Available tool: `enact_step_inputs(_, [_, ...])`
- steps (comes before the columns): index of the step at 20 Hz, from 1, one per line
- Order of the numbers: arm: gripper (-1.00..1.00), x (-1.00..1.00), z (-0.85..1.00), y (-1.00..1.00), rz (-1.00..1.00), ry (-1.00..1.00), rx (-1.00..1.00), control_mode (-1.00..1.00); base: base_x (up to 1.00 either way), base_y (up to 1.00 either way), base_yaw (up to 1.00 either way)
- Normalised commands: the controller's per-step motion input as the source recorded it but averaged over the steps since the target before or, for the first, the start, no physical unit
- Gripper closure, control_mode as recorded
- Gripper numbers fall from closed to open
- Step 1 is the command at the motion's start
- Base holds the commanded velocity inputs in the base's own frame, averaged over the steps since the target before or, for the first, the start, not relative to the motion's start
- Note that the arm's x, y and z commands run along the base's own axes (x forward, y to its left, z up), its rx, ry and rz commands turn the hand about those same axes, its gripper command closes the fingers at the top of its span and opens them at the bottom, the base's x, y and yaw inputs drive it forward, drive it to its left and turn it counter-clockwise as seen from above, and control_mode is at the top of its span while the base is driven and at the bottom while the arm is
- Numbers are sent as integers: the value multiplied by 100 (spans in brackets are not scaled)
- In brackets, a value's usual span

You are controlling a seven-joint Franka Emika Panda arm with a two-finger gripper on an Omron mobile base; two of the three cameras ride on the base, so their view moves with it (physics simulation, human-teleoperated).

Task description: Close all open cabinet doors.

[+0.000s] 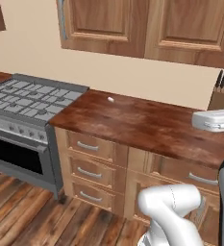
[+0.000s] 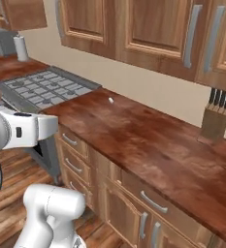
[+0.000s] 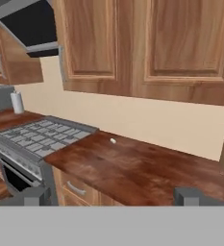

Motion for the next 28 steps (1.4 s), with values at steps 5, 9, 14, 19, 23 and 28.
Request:
enact_step_inputs(5, [-100,0,0,0,0,0,0,100,13,0,43])
enact_step_inputs(9, [-100,0,0,0,0,0,0,100,27,0,41])
enact_step_inputs(14, [-100,0,0,0,0,0,0,100,35,0,42])
enact_step_inputs(19, [-100,0,0,0,0,0,0,100,37,0,42])
enact_step_inputs(23, [-100,0,0,0,0,0,0,100,34,0,40])
enact_step_inputs(28, [-100,0,0,0,0,0,0,100,38,0,41])
